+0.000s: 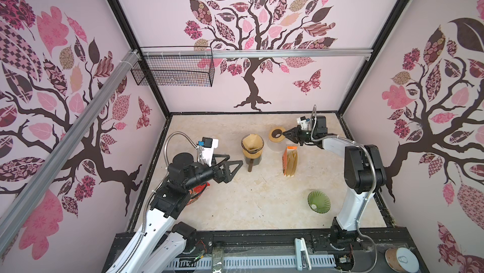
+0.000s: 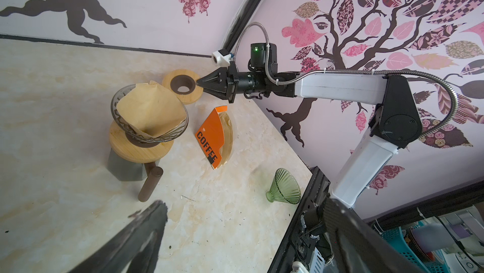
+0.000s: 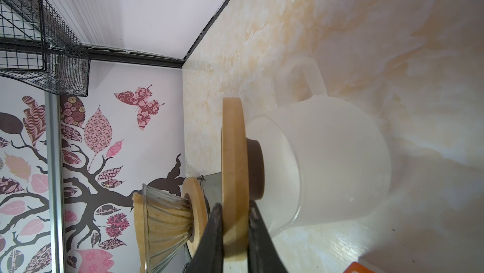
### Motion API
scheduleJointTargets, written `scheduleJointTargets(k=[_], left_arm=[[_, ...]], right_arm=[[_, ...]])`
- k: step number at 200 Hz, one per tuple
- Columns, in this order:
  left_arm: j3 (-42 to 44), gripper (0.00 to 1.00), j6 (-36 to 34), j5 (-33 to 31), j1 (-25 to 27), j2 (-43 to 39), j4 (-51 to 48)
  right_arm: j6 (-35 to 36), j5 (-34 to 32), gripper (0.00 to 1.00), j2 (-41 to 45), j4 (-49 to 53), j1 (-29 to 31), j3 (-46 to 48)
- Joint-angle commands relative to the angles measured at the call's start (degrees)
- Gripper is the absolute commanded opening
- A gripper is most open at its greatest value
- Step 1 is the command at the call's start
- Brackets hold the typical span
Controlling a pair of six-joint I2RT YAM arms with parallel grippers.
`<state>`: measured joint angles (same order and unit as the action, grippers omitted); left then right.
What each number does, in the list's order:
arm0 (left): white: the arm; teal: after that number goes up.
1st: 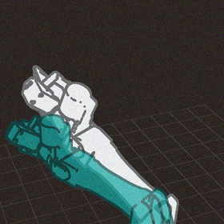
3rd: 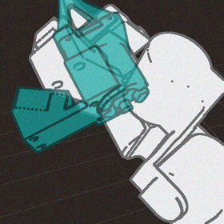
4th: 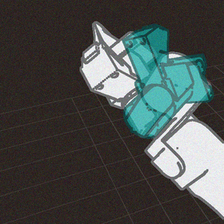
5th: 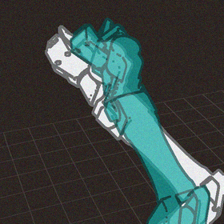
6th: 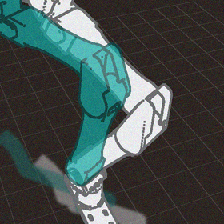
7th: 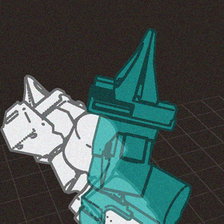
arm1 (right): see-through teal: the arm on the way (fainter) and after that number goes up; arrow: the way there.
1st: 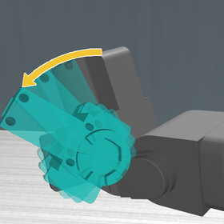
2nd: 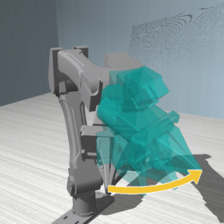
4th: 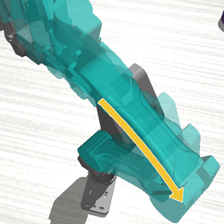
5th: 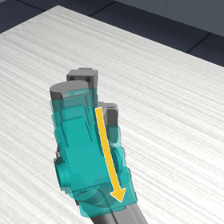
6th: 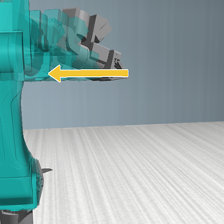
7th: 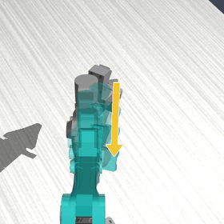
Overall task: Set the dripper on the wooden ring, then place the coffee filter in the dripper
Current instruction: 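Lower the ring onto the plastic cup rim and open the right gripper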
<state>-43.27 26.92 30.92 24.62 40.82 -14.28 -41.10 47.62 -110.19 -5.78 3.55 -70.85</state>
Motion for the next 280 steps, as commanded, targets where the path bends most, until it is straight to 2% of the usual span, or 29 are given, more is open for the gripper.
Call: scheduleJointTargets(k=[1, 62, 120, 187, 280], left_arm=[[1.43, 0.97, -0.99, -0.35, -0.3, -0.24, 0.75], [1.41, 0.97, -0.99, -0.4, -0.28, -0.37, 0.75], [1.43, 0.97, -0.99, -0.4, -0.28, -0.3, 0.75], [1.39, 0.97, -0.88, -0.29, -0.28, -0.22, 0.79], [1.43, 0.97, -0.9, -0.18, -0.28, -0.58, 0.91]], right_arm=[[0.88, -1.84, 0.14, -2.72, 1.22, -0.57, -1.16], [0.61, -2.16, 0.23, -3.01, 1.21, -0.74, -1.05], [0.34, -2.25, 0.24, -3.14, 1.17, -0.88, -1.12], [0.05, -2.97, 0.33, -2.58, 1.04, -1.02, -0.95], [-0.73, -5.56, 0.35, -1.25, 1.02, -1.78, 0.19]])
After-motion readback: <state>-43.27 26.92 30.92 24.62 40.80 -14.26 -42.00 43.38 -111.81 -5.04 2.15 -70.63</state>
